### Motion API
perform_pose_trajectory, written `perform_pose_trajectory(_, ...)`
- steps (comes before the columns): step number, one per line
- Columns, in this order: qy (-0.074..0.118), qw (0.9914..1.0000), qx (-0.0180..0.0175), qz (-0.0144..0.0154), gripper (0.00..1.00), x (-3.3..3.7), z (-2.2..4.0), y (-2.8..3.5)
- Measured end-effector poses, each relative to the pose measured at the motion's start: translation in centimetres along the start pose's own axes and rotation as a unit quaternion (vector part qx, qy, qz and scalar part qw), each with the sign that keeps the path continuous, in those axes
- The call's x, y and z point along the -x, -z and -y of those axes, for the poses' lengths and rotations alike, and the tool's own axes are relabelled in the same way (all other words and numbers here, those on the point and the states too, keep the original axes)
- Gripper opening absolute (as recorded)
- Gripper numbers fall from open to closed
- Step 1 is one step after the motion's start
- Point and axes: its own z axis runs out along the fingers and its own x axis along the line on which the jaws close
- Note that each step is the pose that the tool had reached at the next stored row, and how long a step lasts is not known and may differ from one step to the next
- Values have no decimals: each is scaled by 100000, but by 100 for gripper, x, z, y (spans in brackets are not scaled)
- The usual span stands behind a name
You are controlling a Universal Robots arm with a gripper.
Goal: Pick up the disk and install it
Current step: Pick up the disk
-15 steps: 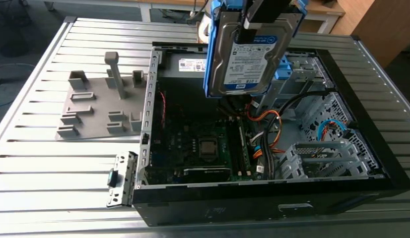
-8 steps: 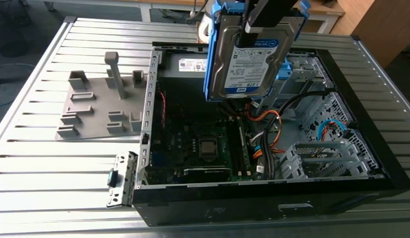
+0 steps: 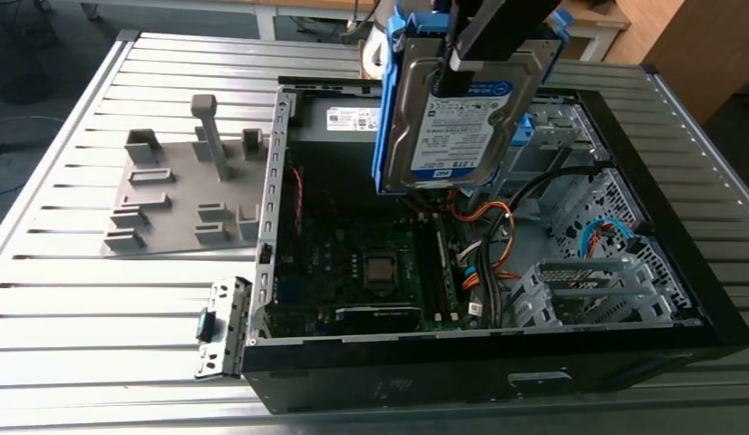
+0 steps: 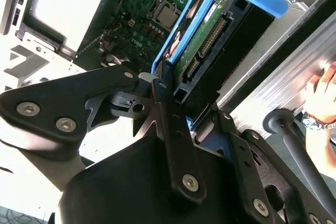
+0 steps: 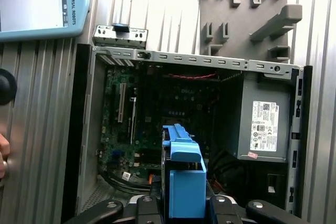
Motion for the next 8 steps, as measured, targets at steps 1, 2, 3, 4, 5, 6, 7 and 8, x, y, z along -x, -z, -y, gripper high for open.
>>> perform_pose_trajectory(1, -2, 100000, 2, -4, 36, -14, -1, 0)
perform_pose_trajectory(2, 0, 100000, 5, -8, 36, -32, -3, 1)
perform_pose_trajectory(3, -2, 100000, 6, -11, 36, -50, -5, 0)
perform_pose_trajectory(4, 1, 100000, 2, -4, 36, -71, -6, -1)
perform_pose_trajectory(5, 1, 100000, 0, 6, 36, -94, -8, -2)
perform_pose_trajectory(6, 0, 100000, -5, 33, 36, -118, -11, -3)
perform_pose_trajectory(7, 3, 100000, -6, 96, 36, -146, -13, -3)
perform_pose_trajectory(8, 7, 100000, -14, 195, 36, -174, -16, -4)
